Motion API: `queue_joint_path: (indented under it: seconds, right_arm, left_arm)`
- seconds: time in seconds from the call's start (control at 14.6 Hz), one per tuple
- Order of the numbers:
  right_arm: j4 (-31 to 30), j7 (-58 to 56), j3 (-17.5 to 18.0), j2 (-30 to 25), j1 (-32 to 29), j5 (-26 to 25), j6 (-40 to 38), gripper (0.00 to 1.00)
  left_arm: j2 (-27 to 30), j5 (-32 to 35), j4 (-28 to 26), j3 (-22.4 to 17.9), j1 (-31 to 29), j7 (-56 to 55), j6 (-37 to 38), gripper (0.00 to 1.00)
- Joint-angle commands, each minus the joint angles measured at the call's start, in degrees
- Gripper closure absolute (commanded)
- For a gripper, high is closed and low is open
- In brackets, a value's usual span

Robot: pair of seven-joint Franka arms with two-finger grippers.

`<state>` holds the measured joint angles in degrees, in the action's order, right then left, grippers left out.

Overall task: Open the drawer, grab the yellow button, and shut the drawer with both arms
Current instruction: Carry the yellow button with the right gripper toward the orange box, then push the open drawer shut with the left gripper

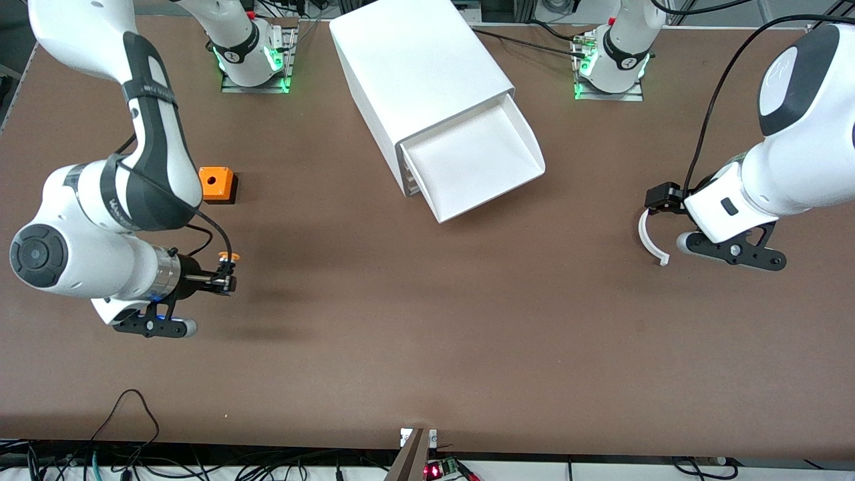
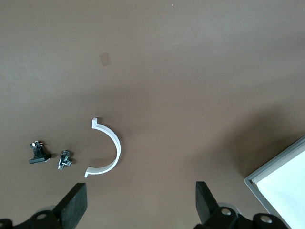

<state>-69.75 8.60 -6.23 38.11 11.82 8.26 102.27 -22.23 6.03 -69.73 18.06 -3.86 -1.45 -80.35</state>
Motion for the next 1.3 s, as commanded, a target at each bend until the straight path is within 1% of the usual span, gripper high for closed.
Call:
queue_joint_path:
  seconds: [0.0,0.14,0.27,0.41,0.55,0.75,0.82,0.89,0.96,1.03,1.09,1.23]
  right_arm:
    - [-9.1,-4.6,-1.5,-1.5,0.2,-1.4,8.1,1.00]
    - [-14.2,-6.1,-1.7,-1.0,-0.5,-1.4,14.8,1.00]
    - [-19.3,-7.6,-1.7,-0.3,-0.7,-1.4,22.7,1.00]
    - [-20.6,-8.4,-1.7,1.5,-0.7,-1.3,25.8,1.00]
    - [-20.8,-8.4,-1.7,2.6,-0.8,-1.1,27.1,1.00]
    - [-21.7,-8.4,-1.7,3.5,-1.3,-1.1,29.5,1.00]
    - [-21.7,-8.4,-1.7,4.1,-1.4,-1.1,29.8,0.95]
    - [-21.7,-8.4,-1.7,4.3,-1.4,-1.0,29.8,0.77]
    - [-21.7,-7.9,-1.7,4.6,-1.4,-0.9,29.7,0.66]
    - [-21.6,-7.5,-1.7,4.6,-1.4,-0.9,29.7,0.38]
    - [-21.6,-7.5,-1.7,4.6,-1.4,-0.9,29.6,0.25]
    - [-21.3,-7.7,-1.7,4.1,-1.1,-0.9,29.2,0.11]
  left_arm:
    - [0.5,0.7,-0.1,0.2,-0.1,-2.1,0.5,0.00]
    - [0.5,0.5,-2.6,0.2,-0.1,-2.5,-0.5,0.00]
    - [0.5,-1.8,-5.9,0.1,-0.2,-5.2,-4.8,0.00]
    - [0.5,-3.8,-10.6,0.2,0.0,-10.6,-11.5,0.00]
    - [0.1,-3.9,-15.7,0.3,0.7,-15.5,-19.4,0.00]
    - [0.1,-3.8,-23.5,0.8,3.9,-28.0,-29.8,0.00]
    - [0.1,-3.8,-24.8,0.9,4.8,-31.2,-31.6,0.00]
    - [0.0,-3.8,-25.4,1.1,6.3,-34.7,-32.6,0.00]
    - [-0.2,-3.8,-25.7,1.1,8.2,-38.3,-33.0,0.00]
    - [-0.6,-3.8,-26.0,1.1,10.5,-41.9,-33.3,0.00]
    - [-0.8,-3.7,-26.3,1.1,12.6,-45.1,-33.3,0.00]
    - [-0.8,-3.7,-27.9,1.1,16.8,-49.9,-33.5,0.00]
